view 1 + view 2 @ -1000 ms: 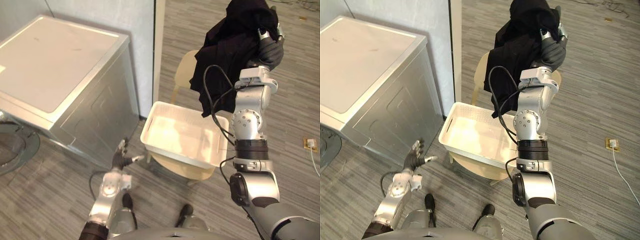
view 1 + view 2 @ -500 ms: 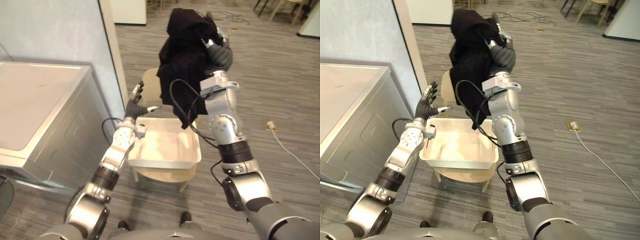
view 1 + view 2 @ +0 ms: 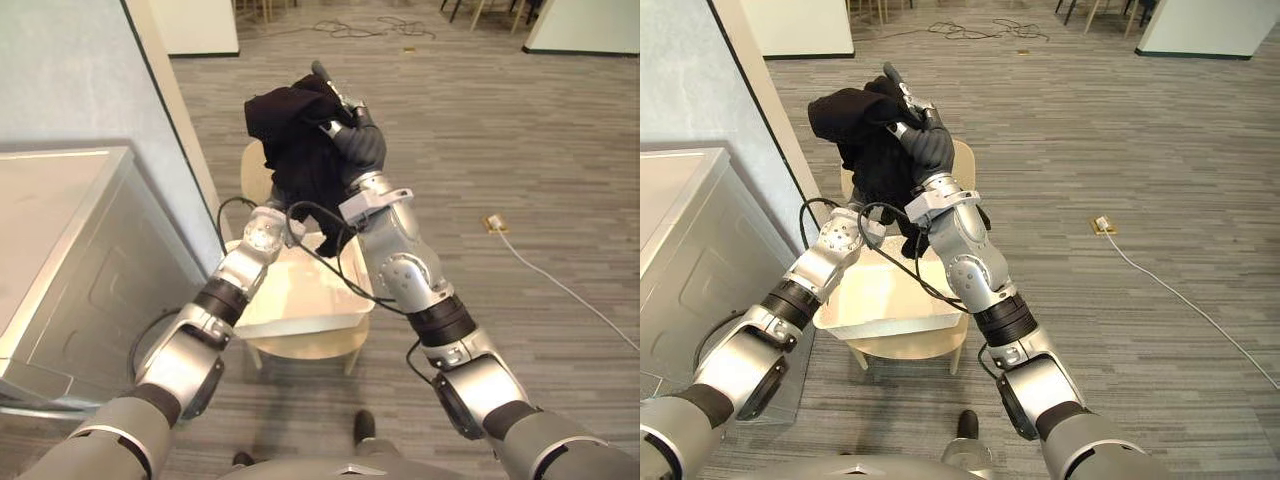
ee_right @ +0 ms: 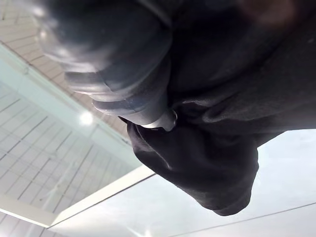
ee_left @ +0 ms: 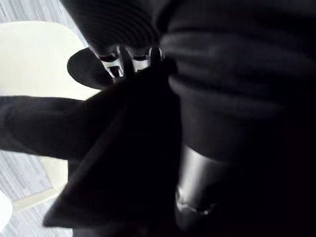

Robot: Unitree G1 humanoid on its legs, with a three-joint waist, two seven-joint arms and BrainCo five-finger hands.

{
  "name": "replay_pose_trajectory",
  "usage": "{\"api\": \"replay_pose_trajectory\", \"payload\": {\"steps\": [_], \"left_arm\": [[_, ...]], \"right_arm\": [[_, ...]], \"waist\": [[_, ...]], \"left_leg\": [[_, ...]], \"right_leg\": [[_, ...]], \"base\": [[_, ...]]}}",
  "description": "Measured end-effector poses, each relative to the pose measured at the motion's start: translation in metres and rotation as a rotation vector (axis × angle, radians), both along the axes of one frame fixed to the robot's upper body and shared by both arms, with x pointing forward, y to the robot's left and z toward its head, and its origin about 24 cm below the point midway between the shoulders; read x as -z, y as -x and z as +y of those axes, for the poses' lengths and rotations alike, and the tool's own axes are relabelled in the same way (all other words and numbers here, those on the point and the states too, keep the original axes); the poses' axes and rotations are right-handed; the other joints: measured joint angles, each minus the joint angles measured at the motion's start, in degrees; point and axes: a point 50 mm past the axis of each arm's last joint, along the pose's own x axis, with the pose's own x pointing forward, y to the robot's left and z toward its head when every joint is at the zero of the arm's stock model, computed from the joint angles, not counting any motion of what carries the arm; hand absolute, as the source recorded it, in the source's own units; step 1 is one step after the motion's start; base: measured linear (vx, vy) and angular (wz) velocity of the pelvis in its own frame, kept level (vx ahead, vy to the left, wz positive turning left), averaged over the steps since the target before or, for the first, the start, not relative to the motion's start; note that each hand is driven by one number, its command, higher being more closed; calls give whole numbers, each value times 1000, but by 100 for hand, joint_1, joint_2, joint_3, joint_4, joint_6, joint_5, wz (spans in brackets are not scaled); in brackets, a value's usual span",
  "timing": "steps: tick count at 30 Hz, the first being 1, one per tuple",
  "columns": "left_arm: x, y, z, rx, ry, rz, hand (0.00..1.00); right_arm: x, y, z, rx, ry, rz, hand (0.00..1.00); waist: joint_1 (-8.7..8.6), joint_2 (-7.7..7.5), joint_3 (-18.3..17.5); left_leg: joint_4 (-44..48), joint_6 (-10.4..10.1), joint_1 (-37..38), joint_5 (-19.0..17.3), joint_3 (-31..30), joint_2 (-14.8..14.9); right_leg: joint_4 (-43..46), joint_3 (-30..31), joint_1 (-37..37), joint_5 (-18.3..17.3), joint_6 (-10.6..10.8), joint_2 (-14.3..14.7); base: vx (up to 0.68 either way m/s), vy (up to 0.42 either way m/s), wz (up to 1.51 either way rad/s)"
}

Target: Pick up the laundry basket with both hands and put the clothes into the washing machine.

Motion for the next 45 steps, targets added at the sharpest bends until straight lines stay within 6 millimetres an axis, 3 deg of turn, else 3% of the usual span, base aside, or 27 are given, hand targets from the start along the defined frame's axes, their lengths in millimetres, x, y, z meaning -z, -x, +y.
{"api": "replay_pose_trajectory", "payload": {"steps": [2, 3, 9, 23, 27, 33, 36, 37, 39, 42, 45], "left_arm": [[-5, -2, -3, 12, -25, -13, 0], [-9, -3, -5, 16, -30, -22, 100], [-22, -6, -14, 57, -8, -28, 100], [-22, 10, -40, 144, 202, 15, 100], [-2, 40, -33, 205, 337, 31, 100], [-4, 55, -52, 281, 365, 33, 100], [-4, 67, -46, 293, 406, 13, 100], [-4, 68, -43, 289, 416, 2, 100], [-6, 68, -38, 280, 434, -8, 100], [-9, 67, -15, 200, 492, -55, 100], [3, 66, 10, 95, 538, -44, 100]], "right_arm": [[1, 1, 2, -8, 5, 1, 100], [0, 2, 3, -12, 3, -4, 100], [-2, 8, 9, -43, 11, -18, 100], [12, 18, 0, -31, -57, 16, 100], [29, 21, -29, 58, -122, 59, 100], [33, 27, -47, 123, -174, 54, 100], [37, 32, -60, 166, -190, 56, 100], [43, 31, -69, 210, -175, 74, 0], [52, 33, -85, 285, -163, 100, 0], [60, 35, -106, 358, -127, 127, 0], [71, 41, -127, 444, -77, 158, 0]], "waist": [[-55, -4, -2], [-64, -4, -2], [-167, -4, -2], [-172, -5, -1], [-123, -4, -2], [-8, -5, -30], [-3, 6, -39], [6, 6, -39], [4, 6, -39], [20, 17, -63], [33, 13, -162]], "left_leg": [[0, 0, -2, 0, 5, -8], [-1, -4, -3, -3, 4, -10], [-1, -11, -2, -8, 4, -15], [-2, -11, -21, -9, -36, -20], [-2, -10, -56, -5, -171, -16], [-7, -5, 11, 0, -316, -26], [-9, -4, 13, 6, -333, -22], [-9, -3, 21, 9, -358, -23], [-11, 1, 23, 30, -482, -22], [-15, 0, 47, 34, -515, -17], [-41, 0, 46, 36, -536, -16]], "right_leg": [[0, 33, -23, 8, -1, -1], [-3, 59, -39, 17, 2, -1], [-28, 79, -42, 29, 2, 0], [-29, 45, -34, 27, 8, -11], [-28, -94, 24, 20, 23, -15], [-28, -233, 192, -32, 51, -37], [-28, -252, 207, -40, 58, -37], [-28, -278, 236, -44, 64, -40], [-28, -391, 317, -71, 70, -47], [-28, -425, 367, -78, 75, -47], [-28, -445, 377, -97, 84, -47]], "base": [[-3, -22, -8], [-3, -23, -9], [-1, -4, -1], [-1, -6, 0], [6, -29, 15], [-5, -14, 13], [-5, -20, 3], [-4, -25, 18], [-2, -22, 24], [0, -9, 6], [-5, -10, 2]]}}
